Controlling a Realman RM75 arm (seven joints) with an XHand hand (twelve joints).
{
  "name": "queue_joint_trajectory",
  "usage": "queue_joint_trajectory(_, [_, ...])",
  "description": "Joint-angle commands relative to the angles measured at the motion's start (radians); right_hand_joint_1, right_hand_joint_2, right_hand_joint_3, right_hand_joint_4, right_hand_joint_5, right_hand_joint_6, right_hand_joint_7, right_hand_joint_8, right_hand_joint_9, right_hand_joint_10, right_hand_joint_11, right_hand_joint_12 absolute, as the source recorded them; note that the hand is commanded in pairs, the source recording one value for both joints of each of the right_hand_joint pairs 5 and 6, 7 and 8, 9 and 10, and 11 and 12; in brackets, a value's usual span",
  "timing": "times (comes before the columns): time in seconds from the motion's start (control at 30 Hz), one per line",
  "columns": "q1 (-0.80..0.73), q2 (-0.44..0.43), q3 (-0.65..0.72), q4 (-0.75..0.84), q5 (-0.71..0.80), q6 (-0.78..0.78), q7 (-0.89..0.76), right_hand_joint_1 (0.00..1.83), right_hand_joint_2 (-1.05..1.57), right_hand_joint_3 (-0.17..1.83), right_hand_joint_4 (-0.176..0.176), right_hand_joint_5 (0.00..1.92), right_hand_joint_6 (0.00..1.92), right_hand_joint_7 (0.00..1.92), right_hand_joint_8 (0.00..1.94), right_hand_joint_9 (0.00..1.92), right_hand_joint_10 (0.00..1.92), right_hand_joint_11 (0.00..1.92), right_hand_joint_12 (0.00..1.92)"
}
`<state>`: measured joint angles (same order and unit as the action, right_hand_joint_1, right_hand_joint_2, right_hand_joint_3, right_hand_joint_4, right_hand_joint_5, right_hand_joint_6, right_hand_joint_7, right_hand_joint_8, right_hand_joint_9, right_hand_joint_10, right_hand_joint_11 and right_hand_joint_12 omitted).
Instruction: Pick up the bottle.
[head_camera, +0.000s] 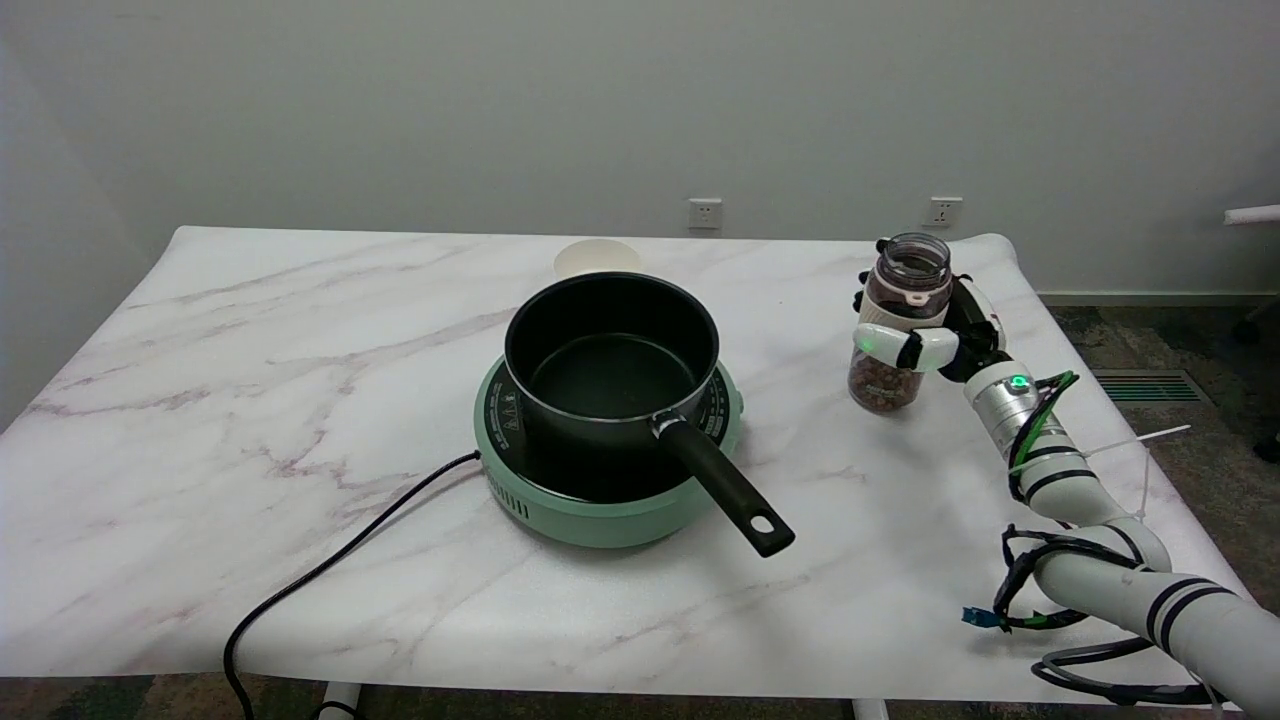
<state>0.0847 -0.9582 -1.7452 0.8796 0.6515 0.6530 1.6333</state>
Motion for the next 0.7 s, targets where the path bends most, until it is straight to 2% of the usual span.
queue_joint_trajectory(0.03, [-0.001, -0.006, 0.006, -0.017, 0.000, 0.022, 0.004, 1.45, 0.10, 0.97, 0.000, 0.55, 0.55, 0.78, 0.78, 0.85, 0.85, 0.63, 0.63])
queue_joint_trajectory(0.13, [-0.007, -0.006, 0.019, -0.018, 0.000, 0.025, 0.004, 1.47, 0.22, 1.06, 0.000, 0.73, 0.73, 0.83, 0.83, 0.91, 0.91, 0.65, 0.65])
queue_joint_trajectory(0.2, [-0.009, -0.007, 0.029, -0.018, 0.000, 0.026, 0.012, 1.47, 0.27, 1.12, 0.000, 0.90, 0.90, 0.88, 0.88, 0.97, 0.97, 0.72, 0.72])
queue_joint_trajectory(0.27, [-0.011, -0.008, 0.034, -0.019, 0.000, 0.026, 0.035, 1.47, 0.29, 1.13, 0.000, 1.00, 1.00, 0.93, 0.93, 1.02, 1.02, 0.78, 0.78])
queue_joint_trajectory(0.33, [-0.013, -0.008, 0.037, -0.024, -0.003, 0.030, 0.053, 1.47, 0.34, 1.10, 0.000, 1.11, 1.11, 0.98, 0.98, 1.07, 1.07, 0.86, 0.86])
queue_joint_trajectory(0.5, [-0.013, -0.008, 0.038, -0.029, -0.002, 0.040, 0.063, 1.48, 0.43, 1.04, 0.000, 1.24, 1.24, 1.08, 1.08, 1.17, 1.17, 0.96, 0.96])
queue_joint_trajectory(0.63, [-0.013, -0.003, 0.039, -0.020, 0.000, 0.042, 0.064, 1.49, 0.57, 0.90, 0.000, 1.39, 1.39, 1.16, 1.16, 1.24, 1.24, 1.03, 1.03])
queue_joint_trajectory(0.7, [-0.012, -0.001, 0.043, -0.016, -0.005, 0.050, 0.064, 1.48, 0.64, 0.86, 0.000, 1.45, 1.45, 1.27, 1.27, 1.27, 1.27, 1.07, 1.07])
